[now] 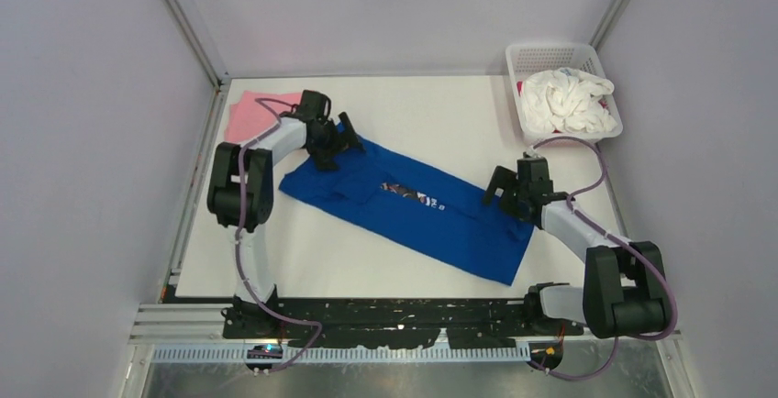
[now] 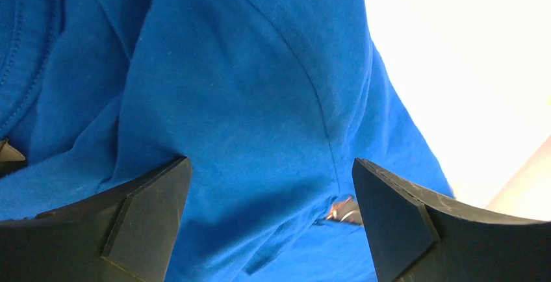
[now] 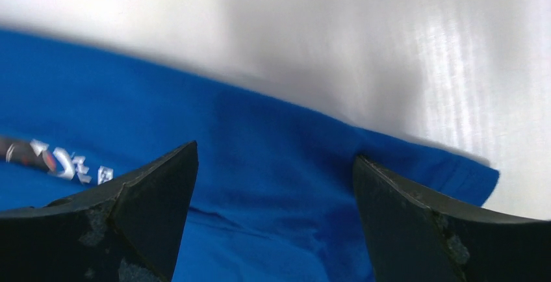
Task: Fold and stack the t-shirts
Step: Rotate the tshirt 90 degrees
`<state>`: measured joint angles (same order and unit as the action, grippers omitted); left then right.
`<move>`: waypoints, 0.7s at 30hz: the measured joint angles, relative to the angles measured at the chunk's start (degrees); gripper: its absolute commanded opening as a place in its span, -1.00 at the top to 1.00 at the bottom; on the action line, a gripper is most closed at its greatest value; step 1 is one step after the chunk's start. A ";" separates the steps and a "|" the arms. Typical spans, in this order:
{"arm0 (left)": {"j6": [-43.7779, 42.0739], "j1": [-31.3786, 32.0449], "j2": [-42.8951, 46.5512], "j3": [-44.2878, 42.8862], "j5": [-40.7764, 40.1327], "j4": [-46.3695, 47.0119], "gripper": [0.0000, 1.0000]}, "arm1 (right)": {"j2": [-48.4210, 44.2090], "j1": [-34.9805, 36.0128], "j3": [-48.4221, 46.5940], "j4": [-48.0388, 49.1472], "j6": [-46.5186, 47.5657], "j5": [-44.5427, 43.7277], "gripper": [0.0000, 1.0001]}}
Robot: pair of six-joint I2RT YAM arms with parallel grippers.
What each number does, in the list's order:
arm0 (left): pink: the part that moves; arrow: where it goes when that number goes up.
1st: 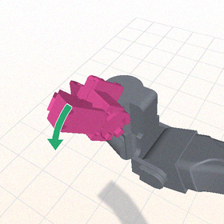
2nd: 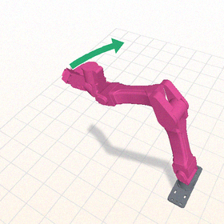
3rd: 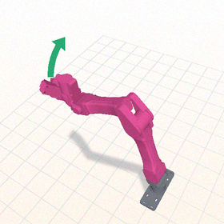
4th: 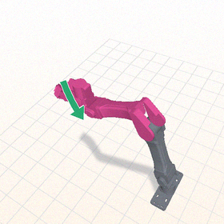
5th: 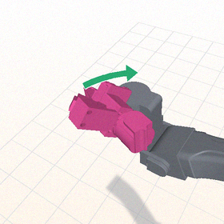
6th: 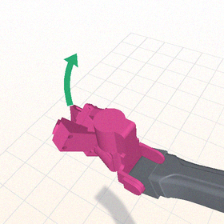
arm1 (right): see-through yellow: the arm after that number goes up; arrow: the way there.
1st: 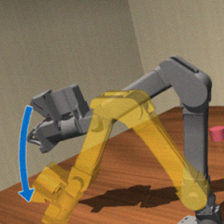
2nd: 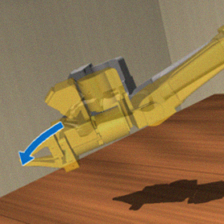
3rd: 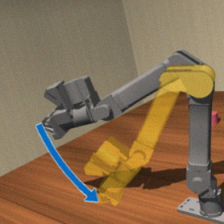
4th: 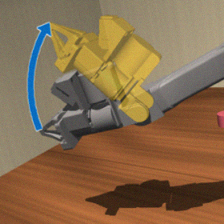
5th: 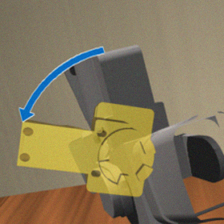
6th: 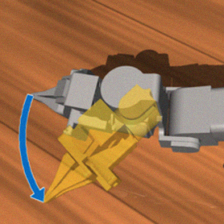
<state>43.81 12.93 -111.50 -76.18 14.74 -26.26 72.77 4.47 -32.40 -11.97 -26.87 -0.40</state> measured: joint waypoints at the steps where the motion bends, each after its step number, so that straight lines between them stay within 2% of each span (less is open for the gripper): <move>1: -0.17 -0.09 -2.95 -4.15 0.28 -0.83 -0.99 | -0.04 0.74 0.52 0.24 -0.02 0.63 -0.91; 5: -0.68 -0.15 -17.16 -27.06 1.29 -8.76 -0.99 | -2.05 6.45 2.12 0.79 -0.79 2.60 -0.91; 6: -0.76 -0.17 -20.37 -32.46 1.44 -9.99 -0.97 | -2.58 8.52 2.47 0.72 -1.09 3.10 -0.91; 7: -0.72 -0.20 -24.94 -40.19 2.10 -11.85 -0.86 | -3.10 10.86 2.80 0.55 -1.49 3.41 -0.91; 11: 0.81 -0.39 -36.15 -58.16 7.17 -14.12 -0.99 | -4.31 22.18 3.37 -0.68 -3.32 5.68 -0.91; 14: 3.10 -0.81 -39.60 -62.90 11.15 -12.68 -0.99 | -4.81 30.84 3.50 -1.57 -4.20 7.80 -0.91; 18: 4.81 -1.20 -39.85 -62.71 13.05 -11.04 -0.99 | -5.07 42.34 2.89 -3.98 -3.65 8.92 -0.91; 21: 5.09 -1.38 -39.87 -62.69 14.64 -9.88 -0.99 | -6.23 48.09 2.21 -7.26 -2.36 9.81 -0.91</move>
<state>48.90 11.55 -151.37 -138.87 29.39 -36.14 66.54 52.56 -30.20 -19.22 -29.23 9.41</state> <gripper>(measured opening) 0.994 0.954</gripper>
